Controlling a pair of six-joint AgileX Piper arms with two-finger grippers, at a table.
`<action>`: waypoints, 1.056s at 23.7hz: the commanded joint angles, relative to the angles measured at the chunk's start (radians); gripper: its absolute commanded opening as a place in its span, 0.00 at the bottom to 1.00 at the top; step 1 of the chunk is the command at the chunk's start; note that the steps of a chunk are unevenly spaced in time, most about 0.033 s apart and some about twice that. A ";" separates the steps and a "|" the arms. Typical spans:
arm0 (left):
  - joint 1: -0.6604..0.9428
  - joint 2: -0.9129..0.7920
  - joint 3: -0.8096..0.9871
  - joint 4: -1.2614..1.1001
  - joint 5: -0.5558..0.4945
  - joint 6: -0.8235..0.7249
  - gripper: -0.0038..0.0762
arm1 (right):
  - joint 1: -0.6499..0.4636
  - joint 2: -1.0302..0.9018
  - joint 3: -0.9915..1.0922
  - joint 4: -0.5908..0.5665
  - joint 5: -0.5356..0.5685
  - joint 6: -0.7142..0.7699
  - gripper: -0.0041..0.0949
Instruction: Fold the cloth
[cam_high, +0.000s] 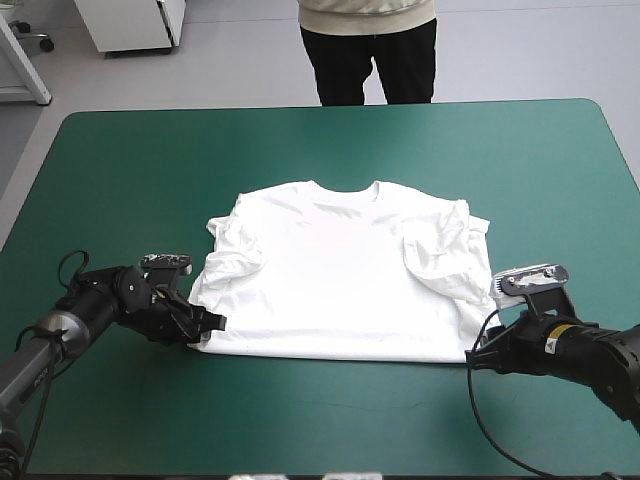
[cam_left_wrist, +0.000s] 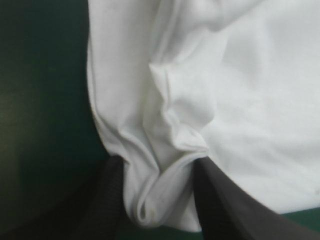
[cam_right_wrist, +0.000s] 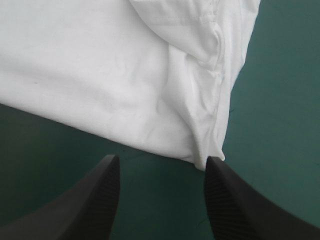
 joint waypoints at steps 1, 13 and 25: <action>-0.001 0.058 0.033 0.009 -0.020 0.006 0.47 | 0.001 -0.009 -0.024 0.001 -0.034 -0.010 0.54; -0.001 0.011 0.035 0.042 0.036 0.007 0.04 | 0.001 0.039 0.073 -0.063 -0.021 0.087 0.54; -0.001 0.011 0.035 0.042 0.038 0.009 0.04 | 0.001 0.243 0.077 -0.158 -0.170 0.132 0.57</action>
